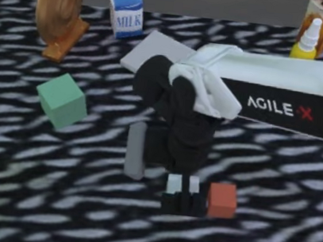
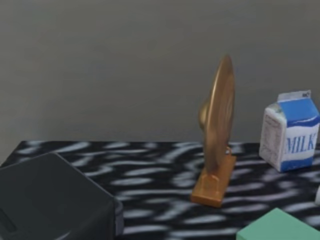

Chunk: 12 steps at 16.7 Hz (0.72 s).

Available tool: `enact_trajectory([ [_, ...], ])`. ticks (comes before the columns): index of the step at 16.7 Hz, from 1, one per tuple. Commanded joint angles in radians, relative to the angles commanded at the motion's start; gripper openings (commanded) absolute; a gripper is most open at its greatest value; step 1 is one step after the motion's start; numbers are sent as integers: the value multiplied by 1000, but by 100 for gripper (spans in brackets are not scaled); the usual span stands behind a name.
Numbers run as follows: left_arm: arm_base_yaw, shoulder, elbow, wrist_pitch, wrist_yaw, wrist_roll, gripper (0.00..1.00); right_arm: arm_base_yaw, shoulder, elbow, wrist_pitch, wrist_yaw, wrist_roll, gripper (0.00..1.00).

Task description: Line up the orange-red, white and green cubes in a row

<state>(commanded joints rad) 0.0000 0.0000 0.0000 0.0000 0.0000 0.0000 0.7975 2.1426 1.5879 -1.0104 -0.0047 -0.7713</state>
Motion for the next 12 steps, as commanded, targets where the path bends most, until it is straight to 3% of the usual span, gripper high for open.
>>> enact_trajectory([
  [4,0,0,0,0,0,0,100,1,-42,61,-99,-3,0,100],
  [12,-3,62,61,-34,-2,21,100,-37,-96,10,-57,-11,26,100],
])
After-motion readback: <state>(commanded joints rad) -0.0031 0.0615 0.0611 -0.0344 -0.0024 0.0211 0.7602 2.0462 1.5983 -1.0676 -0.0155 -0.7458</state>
